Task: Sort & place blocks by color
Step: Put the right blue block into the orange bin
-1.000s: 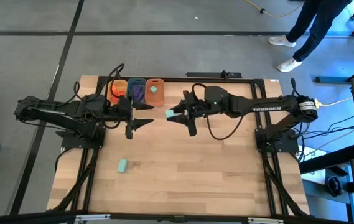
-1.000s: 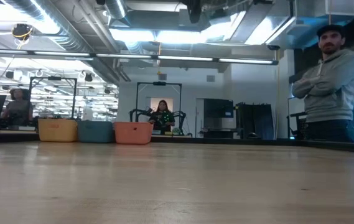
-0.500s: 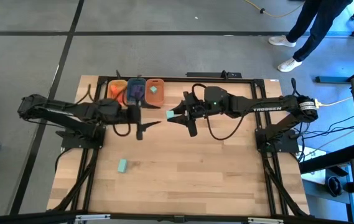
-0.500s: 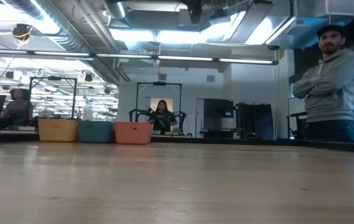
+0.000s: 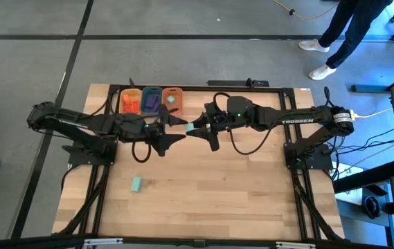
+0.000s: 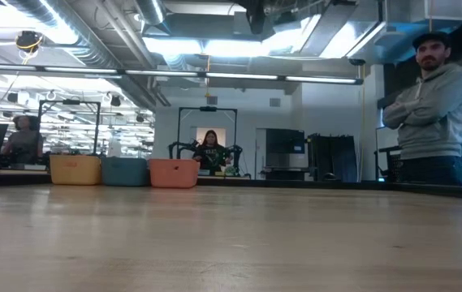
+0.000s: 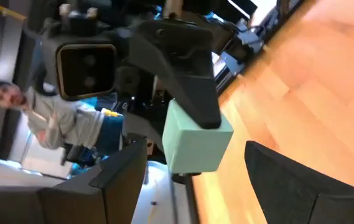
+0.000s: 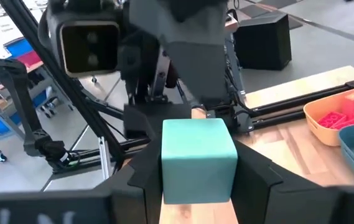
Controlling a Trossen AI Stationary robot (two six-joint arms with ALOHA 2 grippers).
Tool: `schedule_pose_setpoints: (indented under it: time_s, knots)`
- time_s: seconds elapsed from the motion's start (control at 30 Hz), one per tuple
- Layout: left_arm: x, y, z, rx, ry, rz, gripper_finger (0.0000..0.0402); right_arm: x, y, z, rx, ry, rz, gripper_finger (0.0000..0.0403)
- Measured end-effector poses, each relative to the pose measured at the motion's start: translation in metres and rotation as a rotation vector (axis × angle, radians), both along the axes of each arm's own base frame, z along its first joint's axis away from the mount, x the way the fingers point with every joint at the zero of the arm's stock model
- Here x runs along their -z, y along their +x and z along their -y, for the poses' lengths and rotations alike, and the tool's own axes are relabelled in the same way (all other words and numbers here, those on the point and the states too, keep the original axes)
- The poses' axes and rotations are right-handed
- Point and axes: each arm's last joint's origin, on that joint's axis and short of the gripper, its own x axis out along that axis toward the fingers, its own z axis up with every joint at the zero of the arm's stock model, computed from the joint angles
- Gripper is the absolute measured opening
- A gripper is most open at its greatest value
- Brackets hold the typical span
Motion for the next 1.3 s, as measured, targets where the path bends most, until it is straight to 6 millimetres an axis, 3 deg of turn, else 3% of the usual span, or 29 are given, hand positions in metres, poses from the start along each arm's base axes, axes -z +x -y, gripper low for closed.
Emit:
schedule_pose_setpoints:
  time_s: [0.6,0.73,1.0,1.3]
  knots:
    - [0.004,0.019,0.004,0.002,0.157,0.024,0.0258,-0.001,0.0,-0.002,-0.001,0.076,-0.006,0.0135]
    - [0.008,0.022,0.004,-0.018,0.165,-0.001,0.0227,-0.001,0.0,-0.002,0.0,0.076,-0.005,0.0135]
    - [0.007,0.021,0.004,-0.031,0.158,0.012,0.0125,-0.002,0.0,-0.001,0.001,0.072,0.005,0.0135]
    - [0.007,0.021,0.004,-0.032,0.158,0.008,0.0123,-0.002,0.0,-0.001,0.0,0.074,0.003,0.0135]
